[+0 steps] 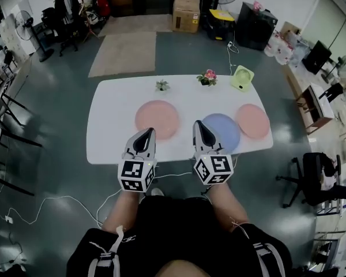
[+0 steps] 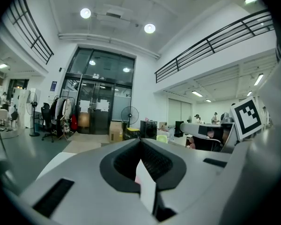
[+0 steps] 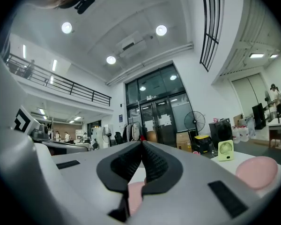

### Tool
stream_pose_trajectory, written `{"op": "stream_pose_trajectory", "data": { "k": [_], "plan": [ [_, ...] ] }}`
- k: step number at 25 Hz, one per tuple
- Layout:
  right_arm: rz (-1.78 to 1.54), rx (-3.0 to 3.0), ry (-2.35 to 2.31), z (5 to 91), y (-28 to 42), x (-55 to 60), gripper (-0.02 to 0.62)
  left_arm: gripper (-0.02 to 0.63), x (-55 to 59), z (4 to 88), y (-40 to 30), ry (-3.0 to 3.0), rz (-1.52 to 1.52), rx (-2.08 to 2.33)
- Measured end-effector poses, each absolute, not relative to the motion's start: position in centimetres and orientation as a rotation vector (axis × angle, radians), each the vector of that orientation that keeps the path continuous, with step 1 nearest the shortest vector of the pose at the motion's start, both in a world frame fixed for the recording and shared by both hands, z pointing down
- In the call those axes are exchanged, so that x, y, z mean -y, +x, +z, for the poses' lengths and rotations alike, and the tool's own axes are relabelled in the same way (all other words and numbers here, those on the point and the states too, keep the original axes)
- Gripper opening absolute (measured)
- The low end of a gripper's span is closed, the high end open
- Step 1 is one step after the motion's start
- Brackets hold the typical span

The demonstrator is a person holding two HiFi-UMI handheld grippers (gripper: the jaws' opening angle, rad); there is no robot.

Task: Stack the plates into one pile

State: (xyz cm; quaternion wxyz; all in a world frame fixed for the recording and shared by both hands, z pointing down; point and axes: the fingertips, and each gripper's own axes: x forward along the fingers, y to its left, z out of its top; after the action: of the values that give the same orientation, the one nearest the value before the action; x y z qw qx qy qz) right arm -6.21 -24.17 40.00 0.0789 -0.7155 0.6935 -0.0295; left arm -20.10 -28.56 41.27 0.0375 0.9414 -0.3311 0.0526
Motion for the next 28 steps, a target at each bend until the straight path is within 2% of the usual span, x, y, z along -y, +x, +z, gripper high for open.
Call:
{"op": "stream_pose_trajectory", "data": {
  "k": [12, 14, 15, 17, 22, 28],
  "plan": [
    [-0.101, -2.074, -2.120, 39.7, -3.1, 35.2, 0.021, 0.012, 37.6, 40.4, -18.4, 2.856, 0.183, 1.093],
    [-0.098, -2.062, -2.087, 39.2, -2.5, 36.8, 0.152, 0.012, 38.9, 40.1, -18.3, 2.843, 0.181, 1.119],
    [-0.100, -2.067, -2.086, 39.1, -2.2, 37.6, 0.183, 0.012, 39.4, 40.0, -18.3, 2.830, 0.177, 1.131],
    [-0.117, -2.100, -2.097, 39.9, -2.2, 38.8, 0.199, 0.014, 39.8, 40.2, -18.7, 2.798, 0.170, 1.162],
    [-0.282, -2.166, -2.130, 45.8, -1.8, 42.3, 0.202, 0.012, 41.2, 41.8, -19.8, 2.721, 0.149, 1.230],
    [-0.693, -2.239, -2.217, 59.6, -1.5, 45.0, 0.202, 0.013, 42.5, 44.8, -21.0, 2.661, 0.254, 1.309]
  ]
}}
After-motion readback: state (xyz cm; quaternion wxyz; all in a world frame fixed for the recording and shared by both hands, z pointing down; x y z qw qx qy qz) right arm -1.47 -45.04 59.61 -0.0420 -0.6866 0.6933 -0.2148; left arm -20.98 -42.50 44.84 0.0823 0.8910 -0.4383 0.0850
